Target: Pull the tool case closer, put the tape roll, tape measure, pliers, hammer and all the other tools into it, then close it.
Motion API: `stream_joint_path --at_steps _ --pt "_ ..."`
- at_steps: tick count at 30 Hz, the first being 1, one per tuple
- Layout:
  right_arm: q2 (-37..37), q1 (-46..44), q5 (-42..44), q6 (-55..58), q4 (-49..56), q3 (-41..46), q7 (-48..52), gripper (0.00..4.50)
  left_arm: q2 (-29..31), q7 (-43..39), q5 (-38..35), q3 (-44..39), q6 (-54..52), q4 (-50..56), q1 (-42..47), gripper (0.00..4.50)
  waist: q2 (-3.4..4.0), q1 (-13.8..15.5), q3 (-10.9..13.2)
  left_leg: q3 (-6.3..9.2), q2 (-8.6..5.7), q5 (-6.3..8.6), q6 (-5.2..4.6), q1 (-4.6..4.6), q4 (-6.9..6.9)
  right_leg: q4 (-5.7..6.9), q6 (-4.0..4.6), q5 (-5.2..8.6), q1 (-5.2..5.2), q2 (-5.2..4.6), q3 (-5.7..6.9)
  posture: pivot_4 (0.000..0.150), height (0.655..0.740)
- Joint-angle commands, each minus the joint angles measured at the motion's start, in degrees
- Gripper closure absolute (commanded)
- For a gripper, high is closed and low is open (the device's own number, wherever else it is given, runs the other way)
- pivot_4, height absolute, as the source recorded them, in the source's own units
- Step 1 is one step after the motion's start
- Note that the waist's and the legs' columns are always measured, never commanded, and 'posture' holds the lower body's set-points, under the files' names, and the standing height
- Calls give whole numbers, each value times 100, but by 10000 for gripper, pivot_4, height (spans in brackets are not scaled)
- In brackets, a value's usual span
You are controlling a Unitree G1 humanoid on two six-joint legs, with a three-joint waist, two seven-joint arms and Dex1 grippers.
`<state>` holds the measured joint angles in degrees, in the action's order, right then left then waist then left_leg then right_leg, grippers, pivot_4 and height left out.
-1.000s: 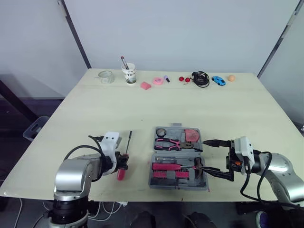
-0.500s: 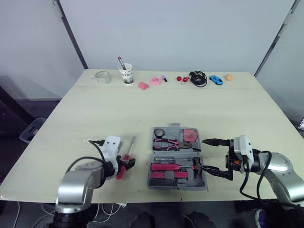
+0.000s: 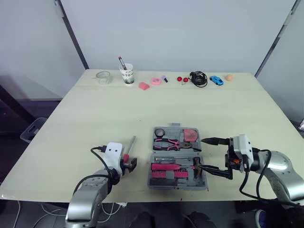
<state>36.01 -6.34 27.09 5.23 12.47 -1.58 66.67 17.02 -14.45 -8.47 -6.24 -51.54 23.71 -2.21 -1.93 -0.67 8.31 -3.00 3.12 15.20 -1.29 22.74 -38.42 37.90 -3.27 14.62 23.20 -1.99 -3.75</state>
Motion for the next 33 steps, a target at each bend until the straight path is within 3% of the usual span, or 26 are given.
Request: stream_joint_path --at_steps 1,7,10,12,14,15,23,33 --pt "28 -40 81 -52 103 95 34 0 -29 84 29 -26 222 38 -48 1172 0 5 0 0 0 0 0 0 0 0 0 0 0 0 0 1500 7400" --pt "-2 -26 49 -76 75 68 52 0 -4 101 15 -25 439 -195 -58 1172 2 3 -1 3 -1 0 0 -1 0 0 0 0 -2 0 3 1500 7400" --pt "-3 -13 46 -88 72 65 61 0 10 72 6 11 567 -242 -65 13201 3 4 -2 5 -1 0 0 -2 0 0 0 0 -4 1 5 1500 7400" --pt "4 4 36 -103 67 62 73 0 -14 68 2 19 695 -279 -73 24715 3 9 -2 5 -1 0 0 -2 0 -2 0 0 -6 0 5 1500 7400" --pt "4 16 29 -120 63 66 73 0 -35 66 -7 27 744 -327 -93 31482 3 8 -2 7 -2 0 0 -2 0 -4 0 0 -7 0 7 1500 7400" --pt "7 17 27 -127 58 70 74 0 -31 68 5 38 763 -350 -110 38129 3 8 -2 7 -2 0 0 -2 0 -4 0 0 -8 0 7 1500 7400" --pt "1 24 37 -149 48 66 88 0 48 18 32 70 887 -324 -187 39011 4 4 -2 9 -2 0 0 -4 0 -3 0 1 -9 0 9 1500 7400" --pt "-6 110 250 -110 44 130 295 0 910 -648 -89 -108 1049 150 -400 39011 3 5 0 12 1 0 0 -4 2 -5 3 2 -9 -1 14 1500 7400"
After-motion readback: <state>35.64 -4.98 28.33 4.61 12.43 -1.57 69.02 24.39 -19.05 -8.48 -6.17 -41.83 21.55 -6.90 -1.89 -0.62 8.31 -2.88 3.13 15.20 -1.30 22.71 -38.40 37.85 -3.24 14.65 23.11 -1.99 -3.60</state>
